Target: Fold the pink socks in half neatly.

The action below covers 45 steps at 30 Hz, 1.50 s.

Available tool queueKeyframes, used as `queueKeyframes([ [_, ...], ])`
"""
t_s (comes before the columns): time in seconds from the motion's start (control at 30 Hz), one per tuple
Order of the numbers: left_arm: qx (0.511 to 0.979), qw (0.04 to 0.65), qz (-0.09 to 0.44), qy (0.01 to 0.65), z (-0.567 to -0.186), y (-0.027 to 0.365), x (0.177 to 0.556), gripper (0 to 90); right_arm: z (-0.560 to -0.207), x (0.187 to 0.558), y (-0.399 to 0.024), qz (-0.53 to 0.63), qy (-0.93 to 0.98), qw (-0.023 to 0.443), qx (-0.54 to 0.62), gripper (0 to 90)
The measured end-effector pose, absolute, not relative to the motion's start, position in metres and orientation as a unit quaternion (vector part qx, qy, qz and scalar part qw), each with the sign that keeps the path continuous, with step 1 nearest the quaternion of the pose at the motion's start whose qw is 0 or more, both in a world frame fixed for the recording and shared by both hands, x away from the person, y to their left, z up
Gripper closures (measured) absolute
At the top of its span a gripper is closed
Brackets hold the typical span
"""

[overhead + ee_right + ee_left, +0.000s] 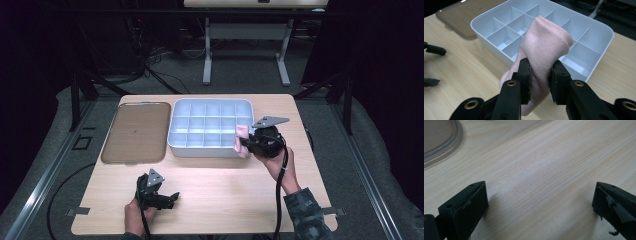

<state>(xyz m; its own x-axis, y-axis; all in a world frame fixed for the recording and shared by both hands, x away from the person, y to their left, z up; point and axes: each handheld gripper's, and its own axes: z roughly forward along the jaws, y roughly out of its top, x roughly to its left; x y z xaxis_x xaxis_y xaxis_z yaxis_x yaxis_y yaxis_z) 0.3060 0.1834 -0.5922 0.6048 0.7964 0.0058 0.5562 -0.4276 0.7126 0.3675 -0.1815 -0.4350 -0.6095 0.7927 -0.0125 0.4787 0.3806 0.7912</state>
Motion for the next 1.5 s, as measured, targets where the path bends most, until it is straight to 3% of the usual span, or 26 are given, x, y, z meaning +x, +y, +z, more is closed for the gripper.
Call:
queueKeyframes([
  [0.33, 0.827, 0.345, 0.174, 0.409, -0.592, 0.183, 0.306, 0.0, -0.431, 0.384, -0.183, 0.374, 0.805, 0.238, 0.395, 72.7],
  [1.03, 0.827, 0.345, 0.174, 0.409, -0.592, 0.183, 0.306, 0.0, -0.469, 0.435, -0.187, 0.339, 0.802, 0.219, 0.441, 72.3],
  [1.5, 0.827, 0.345, 0.175, 0.409, -0.592, 0.183, 0.306, 0.0, -0.490, 0.448, -0.178, 0.278, 0.822, 0.229, 0.442, 71.5],
])
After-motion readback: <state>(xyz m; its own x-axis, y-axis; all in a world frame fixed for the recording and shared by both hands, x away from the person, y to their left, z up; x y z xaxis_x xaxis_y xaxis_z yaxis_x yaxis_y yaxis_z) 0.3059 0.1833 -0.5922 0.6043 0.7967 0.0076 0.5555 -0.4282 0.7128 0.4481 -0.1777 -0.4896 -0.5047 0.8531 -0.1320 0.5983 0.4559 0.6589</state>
